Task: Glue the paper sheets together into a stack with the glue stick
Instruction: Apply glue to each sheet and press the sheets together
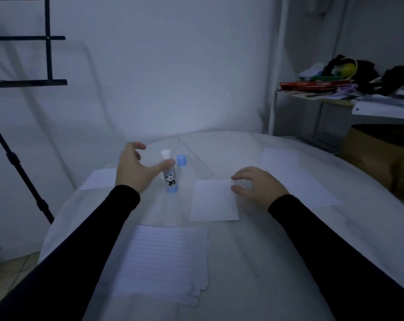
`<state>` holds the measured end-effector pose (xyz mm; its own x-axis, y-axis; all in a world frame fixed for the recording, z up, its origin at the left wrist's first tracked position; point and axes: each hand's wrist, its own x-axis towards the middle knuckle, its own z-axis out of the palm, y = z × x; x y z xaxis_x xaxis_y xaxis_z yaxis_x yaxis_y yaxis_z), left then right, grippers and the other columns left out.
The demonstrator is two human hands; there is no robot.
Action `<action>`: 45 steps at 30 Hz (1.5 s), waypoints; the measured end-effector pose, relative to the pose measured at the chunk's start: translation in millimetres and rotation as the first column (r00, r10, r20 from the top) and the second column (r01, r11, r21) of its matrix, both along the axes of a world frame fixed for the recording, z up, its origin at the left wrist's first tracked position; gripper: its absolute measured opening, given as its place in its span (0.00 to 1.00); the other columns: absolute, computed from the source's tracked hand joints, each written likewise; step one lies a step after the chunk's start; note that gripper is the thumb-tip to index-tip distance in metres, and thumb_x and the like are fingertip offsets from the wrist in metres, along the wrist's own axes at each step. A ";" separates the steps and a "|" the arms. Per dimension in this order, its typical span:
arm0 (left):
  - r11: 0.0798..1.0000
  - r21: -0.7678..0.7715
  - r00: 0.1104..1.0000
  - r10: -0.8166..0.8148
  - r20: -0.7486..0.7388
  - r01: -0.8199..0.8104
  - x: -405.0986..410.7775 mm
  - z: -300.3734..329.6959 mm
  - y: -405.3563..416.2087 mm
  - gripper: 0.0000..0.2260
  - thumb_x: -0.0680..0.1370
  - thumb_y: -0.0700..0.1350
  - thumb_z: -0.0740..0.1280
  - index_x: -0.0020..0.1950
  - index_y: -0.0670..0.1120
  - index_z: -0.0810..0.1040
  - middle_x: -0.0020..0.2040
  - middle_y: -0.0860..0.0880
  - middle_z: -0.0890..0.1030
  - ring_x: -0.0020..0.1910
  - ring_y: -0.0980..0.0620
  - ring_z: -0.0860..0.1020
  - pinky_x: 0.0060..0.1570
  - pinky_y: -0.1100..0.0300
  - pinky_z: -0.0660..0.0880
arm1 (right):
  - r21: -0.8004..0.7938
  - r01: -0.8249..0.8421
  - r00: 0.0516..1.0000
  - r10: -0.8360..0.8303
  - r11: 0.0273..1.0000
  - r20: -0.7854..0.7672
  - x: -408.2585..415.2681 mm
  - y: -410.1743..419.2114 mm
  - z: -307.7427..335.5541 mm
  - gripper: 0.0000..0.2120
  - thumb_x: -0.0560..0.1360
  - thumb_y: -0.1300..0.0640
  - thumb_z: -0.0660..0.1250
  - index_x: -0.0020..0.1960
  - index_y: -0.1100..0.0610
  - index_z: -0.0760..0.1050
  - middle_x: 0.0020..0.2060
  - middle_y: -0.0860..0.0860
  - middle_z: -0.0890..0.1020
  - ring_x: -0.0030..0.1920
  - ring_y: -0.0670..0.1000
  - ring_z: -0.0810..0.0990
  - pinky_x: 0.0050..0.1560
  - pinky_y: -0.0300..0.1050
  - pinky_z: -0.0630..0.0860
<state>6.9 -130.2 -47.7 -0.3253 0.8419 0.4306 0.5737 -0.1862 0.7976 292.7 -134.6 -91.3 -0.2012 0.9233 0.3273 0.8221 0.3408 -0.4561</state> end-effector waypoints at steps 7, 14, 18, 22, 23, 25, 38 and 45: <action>0.880 0.015 0.806 -0.427 -0.411 0.474 49.6 5.1 -29.0 0.09 0.72 0.54 0.72 0.44 0.50 0.77 0.33 0.52 0.74 0.30 0.57 0.70 0.33 0.67 0.66 | -0.249 0.342 0.940 -0.335 0.906 0.069 75.7 -15.8 -2.4 0.18 0.72 0.50 0.66 0.62 0.44 0.75 0.68 0.47 0.71 0.67 0.52 0.70 0.69 0.48 0.65; 0.819 -0.513 0.534 -0.564 -0.630 0.258 75.5 -30.7 -14.3 0.23 0.74 0.62 0.66 0.67 0.56 0.74 0.70 0.58 0.71 0.69 0.54 0.69 0.67 0.61 0.63 | -0.293 0.347 0.937 -0.316 0.891 0.150 82.1 -28.6 -5.9 0.22 0.75 0.48 0.64 0.69 0.44 0.69 0.72 0.47 0.66 0.71 0.52 0.65 0.72 0.48 0.58; 0.825 -0.503 0.533 -0.555 -0.638 0.258 86.6 -32.0 -13.2 0.21 0.76 0.61 0.65 0.67 0.56 0.74 0.70 0.59 0.71 0.70 0.55 0.67 0.70 0.59 0.60 | -0.285 0.294 0.955 -0.268 0.912 0.126 74.8 -30.5 -6.5 0.23 0.76 0.54 0.63 0.71 0.46 0.67 0.72 0.48 0.68 0.70 0.52 0.67 0.71 0.44 0.61; 0.844 -0.446 0.557 -0.533 -0.637 0.297 101.4 -39.0 -14.5 0.19 0.76 0.60 0.65 0.65 0.55 0.76 0.69 0.57 0.73 0.69 0.54 0.68 0.70 0.56 0.61 | -0.208 0.296 0.953 -0.304 0.932 -0.009 68.3 -33.8 -5.7 0.23 0.74 0.57 0.64 0.69 0.49 0.70 0.68 0.49 0.72 0.68 0.52 0.70 0.69 0.41 0.64; 0.846 -0.436 0.551 -0.532 -0.643 0.308 104.3 -40.1 -15.3 0.19 0.76 0.61 0.64 0.64 0.56 0.76 0.68 0.57 0.73 0.68 0.54 0.68 0.70 0.55 0.61 | -0.172 0.292 0.952 -0.304 0.941 -0.046 65.2 -34.4 -5.5 0.22 0.74 0.59 0.63 0.67 0.51 0.72 0.66 0.50 0.75 0.66 0.52 0.72 0.67 0.39 0.64; 0.845 -0.433 0.526 -0.534 -0.661 0.314 107.7 -42.0 -15.9 0.19 0.76 0.61 0.64 0.64 0.56 0.76 0.68 0.57 0.73 0.68 0.54 0.69 0.69 0.55 0.61 | -0.096 0.283 0.951 -0.292 0.954 -0.103 57.1 -34.7 -4.2 0.20 0.73 0.63 0.61 0.63 0.54 0.76 0.60 0.52 0.80 0.61 0.53 0.76 0.57 0.35 0.67; 0.827 -0.224 0.836 -0.428 0.343 0.515 104.8 -5.9 -15.2 0.11 0.78 0.46 0.67 0.57 0.41 0.77 0.44 0.48 0.82 0.34 0.54 0.78 0.33 0.63 0.72 | 0.124 -0.027 0.983 0.049 0.992 -0.178 -31.4 -55.4 10.8 0.23 0.74 0.51 0.68 0.67 0.56 0.72 0.62 0.52 0.77 0.62 0.50 0.74 0.61 0.34 0.64; 0.770 -0.206 0.707 -0.399 0.584 0.604 81.2 -14.2 3.2 0.06 0.78 0.39 0.65 0.53 0.41 0.80 0.38 0.47 0.81 0.33 0.52 0.74 0.39 0.60 0.73 | -0.116 0.230 0.876 -0.258 0.966 -0.408 -10.7 -30.0 12.1 0.26 0.75 0.44 0.65 0.69 0.54 0.68 0.61 0.51 0.76 0.62 0.51 0.73 0.65 0.50 0.69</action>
<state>88.1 -127.1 -62.0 0.1203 0.9924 -0.0253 -0.0004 0.0255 0.9997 282.1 -164.6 -79.2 0.1751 0.9464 0.2713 0.6054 0.1138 -0.7877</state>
